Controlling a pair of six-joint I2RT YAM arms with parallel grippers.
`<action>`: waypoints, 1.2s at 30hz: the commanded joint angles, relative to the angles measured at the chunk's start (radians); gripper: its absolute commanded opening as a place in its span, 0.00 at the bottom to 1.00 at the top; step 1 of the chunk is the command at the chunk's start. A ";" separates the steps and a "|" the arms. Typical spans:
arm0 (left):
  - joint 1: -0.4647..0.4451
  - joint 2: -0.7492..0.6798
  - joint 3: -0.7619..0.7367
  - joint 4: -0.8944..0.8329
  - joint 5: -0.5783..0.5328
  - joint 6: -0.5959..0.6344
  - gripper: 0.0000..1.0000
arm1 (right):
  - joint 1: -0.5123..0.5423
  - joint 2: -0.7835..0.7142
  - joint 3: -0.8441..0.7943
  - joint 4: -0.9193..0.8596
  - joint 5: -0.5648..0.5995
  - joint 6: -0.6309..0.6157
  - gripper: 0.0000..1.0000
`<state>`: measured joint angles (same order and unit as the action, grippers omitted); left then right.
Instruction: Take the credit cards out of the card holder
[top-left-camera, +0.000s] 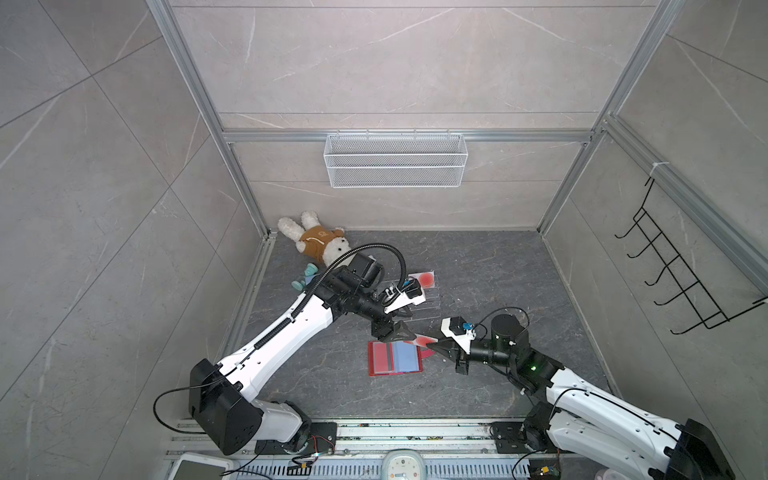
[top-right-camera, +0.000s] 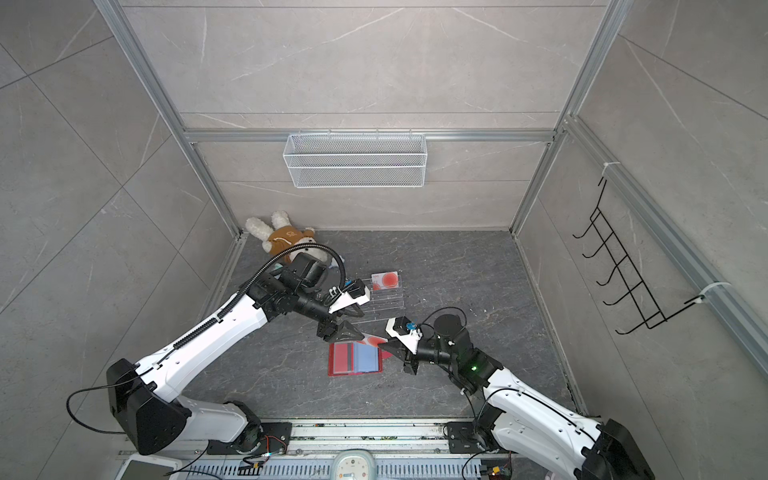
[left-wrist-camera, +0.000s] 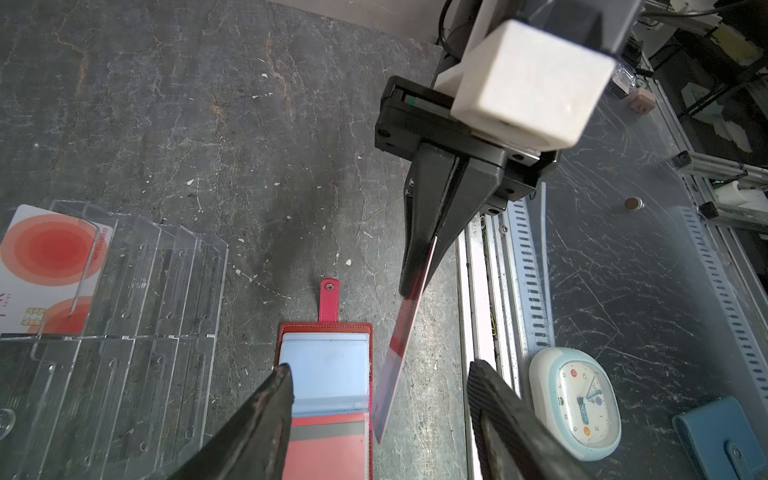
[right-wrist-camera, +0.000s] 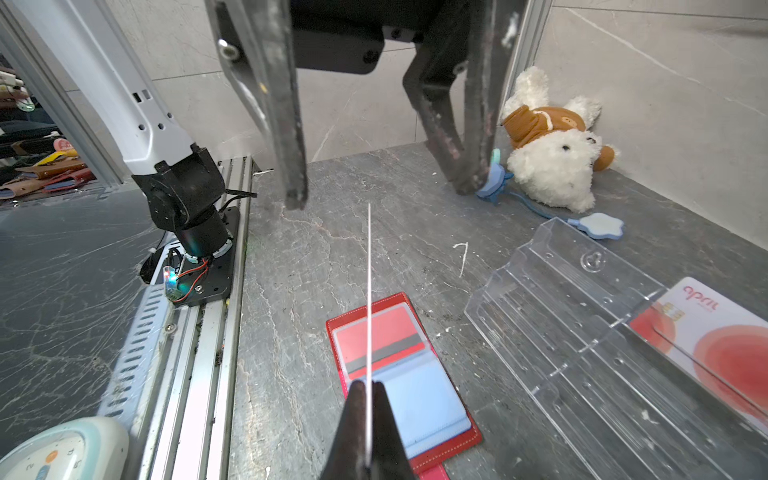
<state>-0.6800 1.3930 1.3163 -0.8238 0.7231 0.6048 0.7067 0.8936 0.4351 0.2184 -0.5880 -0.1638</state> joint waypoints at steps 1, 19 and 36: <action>-0.003 0.019 0.050 -0.046 0.056 0.079 0.68 | 0.015 -0.004 0.000 -0.003 -0.012 -0.041 0.00; -0.049 0.110 0.067 -0.087 0.087 0.165 0.32 | 0.040 0.009 0.005 -0.024 -0.016 -0.065 0.00; -0.054 0.126 0.067 -0.137 0.106 0.228 0.00 | 0.043 0.026 0.033 -0.058 0.001 -0.051 0.00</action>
<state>-0.7353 1.5265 1.3540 -0.9493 0.8127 0.7979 0.7422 0.9085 0.4366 0.1761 -0.5838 -0.2138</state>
